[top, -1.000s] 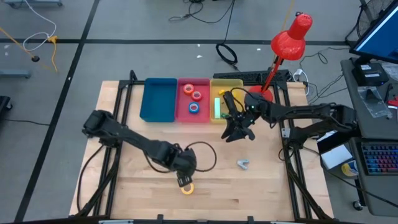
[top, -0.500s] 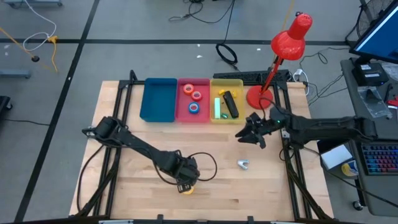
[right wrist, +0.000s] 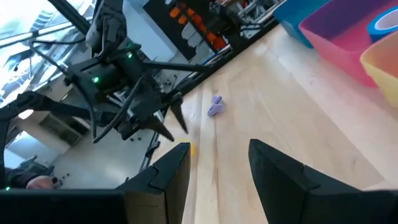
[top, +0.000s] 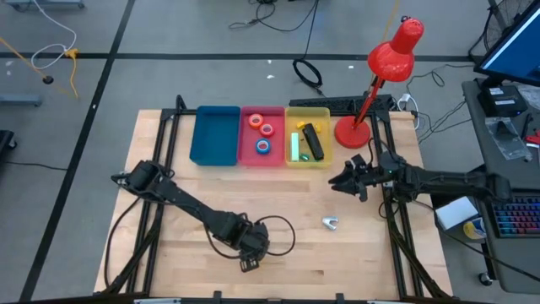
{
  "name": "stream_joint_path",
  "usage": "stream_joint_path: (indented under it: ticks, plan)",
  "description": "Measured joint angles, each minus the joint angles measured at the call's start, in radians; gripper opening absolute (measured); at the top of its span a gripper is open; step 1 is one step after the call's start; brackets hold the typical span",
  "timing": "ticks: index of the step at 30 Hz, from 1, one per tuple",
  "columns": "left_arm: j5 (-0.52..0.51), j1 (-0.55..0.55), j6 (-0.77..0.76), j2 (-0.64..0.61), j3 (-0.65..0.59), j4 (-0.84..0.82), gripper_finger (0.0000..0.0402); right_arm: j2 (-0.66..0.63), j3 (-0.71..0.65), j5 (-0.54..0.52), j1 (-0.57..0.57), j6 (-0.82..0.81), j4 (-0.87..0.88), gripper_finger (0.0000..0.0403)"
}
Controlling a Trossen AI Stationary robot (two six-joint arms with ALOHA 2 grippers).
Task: Pick and place Stapler, Stapler remover, tape
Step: Put the yellow tape into the red bin
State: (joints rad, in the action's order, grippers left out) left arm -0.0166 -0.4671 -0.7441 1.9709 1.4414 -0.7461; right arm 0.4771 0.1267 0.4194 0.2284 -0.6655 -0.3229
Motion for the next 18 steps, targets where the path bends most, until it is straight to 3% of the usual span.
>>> stream_joint_path:
  ticks: [18]
  plan:
    - [-0.029, 0.032, -0.049, 0.009, 0.0, -0.013, 0.0161, -0.014, -0.006, 0.004, 0.024, -0.012, 0.003, 0.0155]
